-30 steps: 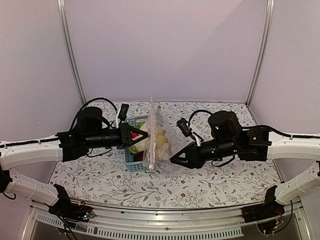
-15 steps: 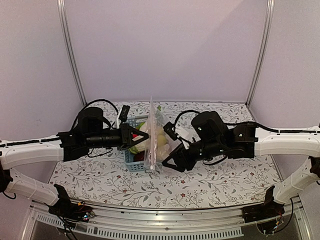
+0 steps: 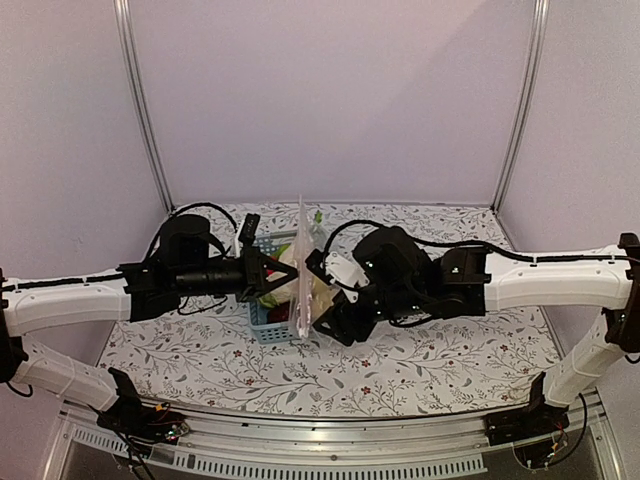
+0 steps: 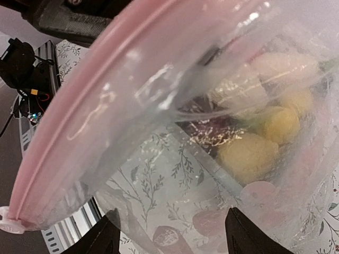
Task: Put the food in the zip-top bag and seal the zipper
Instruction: Open the zipper food storage bag at the center of the board.
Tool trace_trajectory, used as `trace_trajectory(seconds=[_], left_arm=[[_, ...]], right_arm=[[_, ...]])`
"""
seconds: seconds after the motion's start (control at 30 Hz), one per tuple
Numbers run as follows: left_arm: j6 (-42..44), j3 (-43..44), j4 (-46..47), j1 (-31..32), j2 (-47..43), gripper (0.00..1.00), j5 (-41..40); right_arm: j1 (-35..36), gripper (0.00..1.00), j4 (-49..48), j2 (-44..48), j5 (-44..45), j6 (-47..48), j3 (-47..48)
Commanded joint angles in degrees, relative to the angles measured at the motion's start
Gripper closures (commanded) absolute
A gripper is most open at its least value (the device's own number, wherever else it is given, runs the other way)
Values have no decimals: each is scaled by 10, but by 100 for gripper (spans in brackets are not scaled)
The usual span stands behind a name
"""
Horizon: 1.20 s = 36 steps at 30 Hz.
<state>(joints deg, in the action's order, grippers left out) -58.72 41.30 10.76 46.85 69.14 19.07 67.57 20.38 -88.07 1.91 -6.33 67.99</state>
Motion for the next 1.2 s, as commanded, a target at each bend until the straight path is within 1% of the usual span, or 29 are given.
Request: trace_trajectory(seconds=[0.0, 0.07, 0.13, 0.33, 0.43, 0.47, 0.63, 0.83, 0.9, 1.17], left_arm=[[-8, -2, 3, -9, 3, 100, 2], [-8, -4, 3, -10, 3, 100, 2], [-8, -6, 3, -10, 3, 100, 2], [0, -8, -3, -11, 3, 100, -1], [12, -8, -20, -15, -5, 100, -10], [15, -8, -27, -18, -7, 100, -13], [27, -13, -48, -31, -26, 100, -22], [38, -17, -69, -43, -43, 100, -27], [40, -18, -71, -45, -47, 100, -27], [37, -30, -73, -49, -57, 100, -38]], right_arm=[[4, 32, 15, -27, 66, 10, 25], [4, 35, 15, -34, 82, 8, 31], [4, 43, 11, -40, 89, 4, 35], [4, 84, 3, -41, 98, -13, 35], [5, 99, 2, -28, 112, -32, 26], [5, 100, 2, -23, 117, -39, 21], [5, 100, -6, 18, 136, -90, -22], [5, 100, -28, 68, 86, -141, -70], [4, 100, -31, 81, 82, -156, -81], [4, 100, -48, 127, 107, -210, -129]])
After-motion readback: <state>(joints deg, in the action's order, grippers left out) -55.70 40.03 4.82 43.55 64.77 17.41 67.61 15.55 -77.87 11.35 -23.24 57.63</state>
